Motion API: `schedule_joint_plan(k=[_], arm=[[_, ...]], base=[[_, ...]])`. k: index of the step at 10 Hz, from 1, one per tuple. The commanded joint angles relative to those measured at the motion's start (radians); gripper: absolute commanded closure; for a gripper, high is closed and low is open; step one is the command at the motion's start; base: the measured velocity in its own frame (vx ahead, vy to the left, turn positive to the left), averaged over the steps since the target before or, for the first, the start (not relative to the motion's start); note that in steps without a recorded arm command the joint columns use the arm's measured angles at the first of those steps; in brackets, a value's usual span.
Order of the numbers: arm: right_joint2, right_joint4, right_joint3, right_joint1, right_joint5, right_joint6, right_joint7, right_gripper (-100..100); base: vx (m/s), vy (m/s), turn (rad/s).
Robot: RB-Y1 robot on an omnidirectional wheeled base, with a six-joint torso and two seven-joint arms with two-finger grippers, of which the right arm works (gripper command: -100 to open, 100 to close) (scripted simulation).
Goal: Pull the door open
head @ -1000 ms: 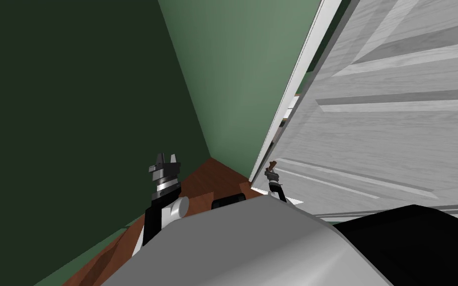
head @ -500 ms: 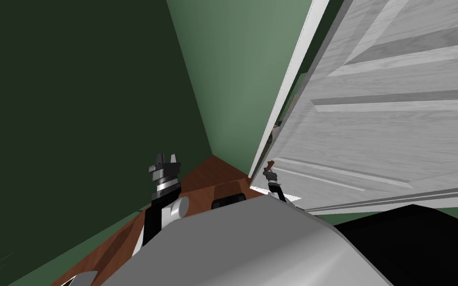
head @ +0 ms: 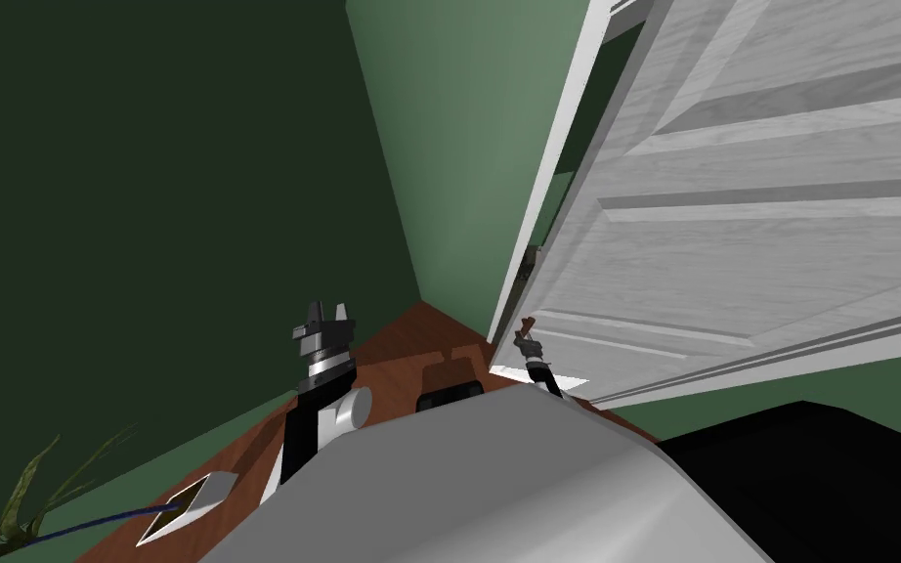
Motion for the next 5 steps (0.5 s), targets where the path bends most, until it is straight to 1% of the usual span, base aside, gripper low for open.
schedule_joint_plan(k=[1, 5], arm=[[-0.009, -0.003, 0.020, 0.007, 0.013, -0.013, -0.018, 100], [-0.036, -0.028, 0.076, 0.037, 0.050, -0.040, -0.063, 100]], base=[[-0.251, 0.003, 0.071], [-0.233, -0.023, 0.065]])
